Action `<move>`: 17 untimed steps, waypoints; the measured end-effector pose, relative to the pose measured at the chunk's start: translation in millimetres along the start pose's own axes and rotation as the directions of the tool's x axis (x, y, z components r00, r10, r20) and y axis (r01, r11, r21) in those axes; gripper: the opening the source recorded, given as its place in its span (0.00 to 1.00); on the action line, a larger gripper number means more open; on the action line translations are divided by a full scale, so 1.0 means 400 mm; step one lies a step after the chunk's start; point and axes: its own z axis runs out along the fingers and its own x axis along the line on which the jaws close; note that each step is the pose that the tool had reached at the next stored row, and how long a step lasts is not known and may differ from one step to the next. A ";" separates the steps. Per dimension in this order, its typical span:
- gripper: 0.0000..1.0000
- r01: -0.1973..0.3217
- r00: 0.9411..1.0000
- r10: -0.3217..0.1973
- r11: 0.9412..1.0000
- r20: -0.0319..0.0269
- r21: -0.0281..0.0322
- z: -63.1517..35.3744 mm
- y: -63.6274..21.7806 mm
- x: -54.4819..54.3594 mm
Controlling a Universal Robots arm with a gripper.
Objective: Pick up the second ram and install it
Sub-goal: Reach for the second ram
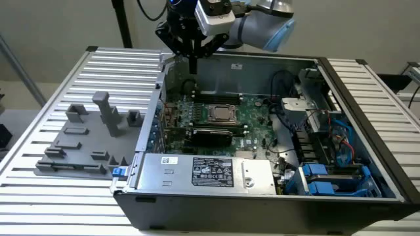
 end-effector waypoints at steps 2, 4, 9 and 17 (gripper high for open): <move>0.11 0.000 1.000 0.000 1.000 0.000 0.000 0.000 0.000 0.000; 0.11 0.000 1.000 0.000 1.000 0.000 0.000 0.000 0.000 0.000; 0.11 0.000 1.000 0.000 1.000 0.000 0.000 0.000 0.000 0.000; 0.11 0.000 1.000 0.000 1.000 0.000 0.000 0.000 -0.001 0.004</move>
